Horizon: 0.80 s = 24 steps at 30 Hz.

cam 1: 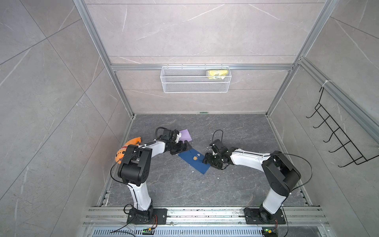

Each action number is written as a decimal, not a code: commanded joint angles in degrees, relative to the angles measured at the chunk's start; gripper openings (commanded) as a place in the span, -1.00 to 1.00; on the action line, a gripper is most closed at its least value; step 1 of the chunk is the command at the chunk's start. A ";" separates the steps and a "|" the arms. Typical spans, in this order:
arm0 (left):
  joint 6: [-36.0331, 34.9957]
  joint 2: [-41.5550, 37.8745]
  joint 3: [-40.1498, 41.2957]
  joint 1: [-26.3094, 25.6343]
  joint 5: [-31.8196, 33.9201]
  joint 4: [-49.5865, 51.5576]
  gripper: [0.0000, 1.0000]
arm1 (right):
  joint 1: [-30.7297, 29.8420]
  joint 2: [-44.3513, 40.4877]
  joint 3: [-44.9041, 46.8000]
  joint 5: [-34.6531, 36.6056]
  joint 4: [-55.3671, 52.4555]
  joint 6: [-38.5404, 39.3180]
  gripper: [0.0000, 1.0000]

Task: Open the envelope
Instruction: Adjust the envelope at the center of the board.

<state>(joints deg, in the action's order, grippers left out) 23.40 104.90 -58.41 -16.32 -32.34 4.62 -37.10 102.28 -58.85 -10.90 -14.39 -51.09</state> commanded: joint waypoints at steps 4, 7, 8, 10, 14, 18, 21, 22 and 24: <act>5.74 -2.63 3.97 -1.05 -8.94 -3.35 0.99 | 2.84 4.92 -3.41 0.80 3.39 7.47 0.46; 7.51 -3.44 5.57 -1.08 -10.00 -6.05 0.99 | 4.14 6.10 -6.05 0.68 2.99 11.76 0.46; 7.83 -3.90 6.22 -1.09 -10.01 -6.59 1.00 | 4.83 6.62 -7.12 0.35 2.61 12.92 0.46; 8.42 -4.72 7.18 -1.09 -10.28 -7.51 0.99 | 6.31 7.63 -9.18 -0.59 2.11 14.79 0.46; 8.00 -7.20 7.45 -1.09 -8.57 -6.75 0.99 | 8.55 9.65 -14.16 -2.32 -0.78 19.01 0.46; 6.32 -9.22 5.54 -1.09 -4.45 -2.98 1.00 | 9.15 10.43 -20.22 -1.80 -8.09 21.17 0.46; 4.32 -12.79 5.32 -1.09 6.67 0.81 1.00 | 9.15 9.25 -20.57 1.45 -13.33 17.16 0.47; 3.82 -13.75 5.34 -1.09 11.07 1.71 1.00 | 9.12 8.48 -19.04 1.25 -13.30 15.26 0.47; 2.88 -13.88 5.05 -1.09 15.66 2.34 1.00 | 8.78 6.81 -14.30 -0.57 -10.24 11.09 0.47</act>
<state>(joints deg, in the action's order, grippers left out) 29.02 93.43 -51.48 -17.39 -27.09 3.42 -27.75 111.50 -77.41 -11.38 -20.80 -35.14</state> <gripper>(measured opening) 0.996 0.735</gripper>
